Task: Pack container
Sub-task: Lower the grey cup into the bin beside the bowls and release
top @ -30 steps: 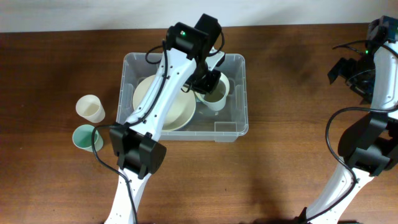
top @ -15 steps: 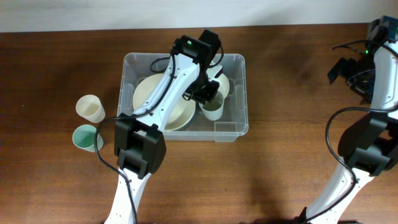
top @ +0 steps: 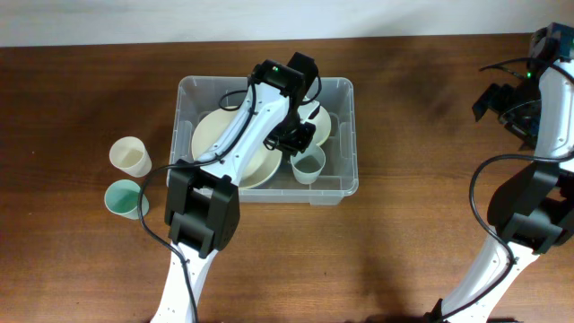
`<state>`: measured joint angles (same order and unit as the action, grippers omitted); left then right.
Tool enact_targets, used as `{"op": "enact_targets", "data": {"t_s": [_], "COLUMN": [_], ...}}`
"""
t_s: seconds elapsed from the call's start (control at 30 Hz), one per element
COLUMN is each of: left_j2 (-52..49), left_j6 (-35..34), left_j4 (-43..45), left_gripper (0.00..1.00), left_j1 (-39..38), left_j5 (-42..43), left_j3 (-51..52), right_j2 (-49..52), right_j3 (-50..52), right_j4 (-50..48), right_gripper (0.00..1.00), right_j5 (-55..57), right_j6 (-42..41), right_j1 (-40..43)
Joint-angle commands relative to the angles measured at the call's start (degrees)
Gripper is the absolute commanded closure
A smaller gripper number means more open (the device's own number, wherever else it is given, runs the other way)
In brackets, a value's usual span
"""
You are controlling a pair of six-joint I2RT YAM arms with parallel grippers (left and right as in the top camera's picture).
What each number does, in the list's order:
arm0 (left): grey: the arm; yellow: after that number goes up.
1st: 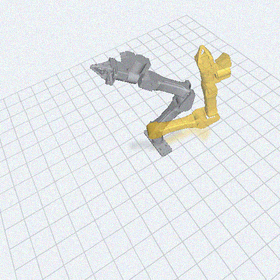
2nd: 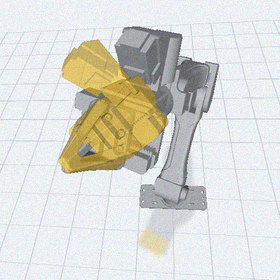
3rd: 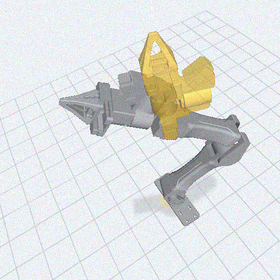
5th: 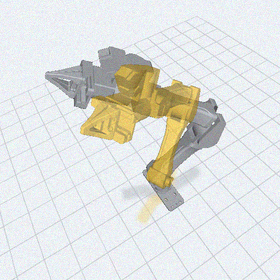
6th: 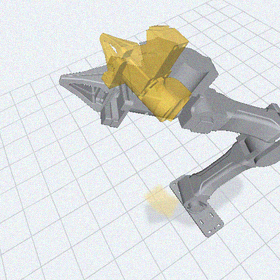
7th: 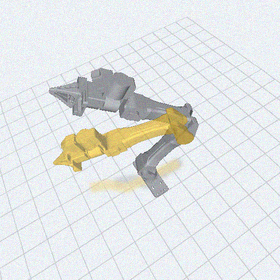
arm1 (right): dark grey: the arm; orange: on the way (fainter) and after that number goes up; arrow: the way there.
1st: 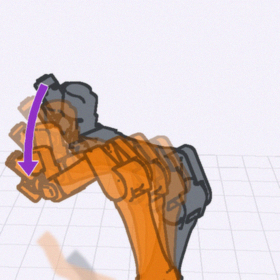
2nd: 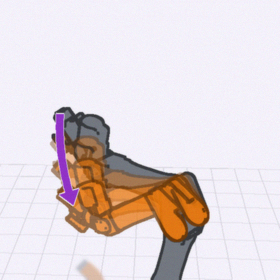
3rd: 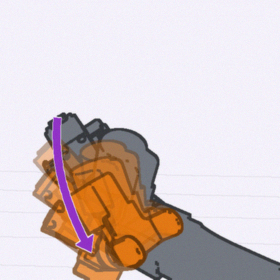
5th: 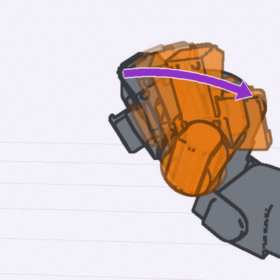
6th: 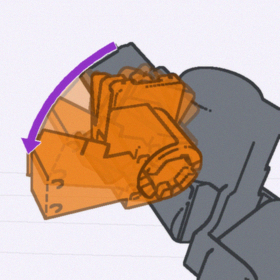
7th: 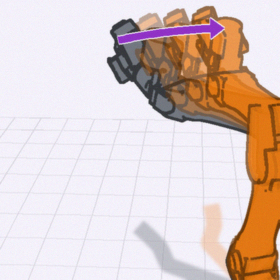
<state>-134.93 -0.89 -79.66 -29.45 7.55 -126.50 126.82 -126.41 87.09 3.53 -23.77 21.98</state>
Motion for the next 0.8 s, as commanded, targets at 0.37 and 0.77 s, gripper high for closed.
{"op": "enact_targets", "data": {"t_s": [0.37,0.77], "left_j2": [-0.2,-0.2], "left_j6": [-2.2,-2.3], "left_j4": [0.7,1.4], "left_gripper": [0.86,0.85], "left_j1": [4.5,5.9], "left_j5": [-2.8,-2.4], "left_j3": [0.4,0.3], "right_j2": [0.0,0.0], "right_j3": [0.2,0.2], "right_j4": [0.0,0.0], "right_gripper": [0.01,0.01], "right_j5": [0.1,0.1], "right_j6": [0.0,0.0], "right_j1": [0.2,0.2]}}
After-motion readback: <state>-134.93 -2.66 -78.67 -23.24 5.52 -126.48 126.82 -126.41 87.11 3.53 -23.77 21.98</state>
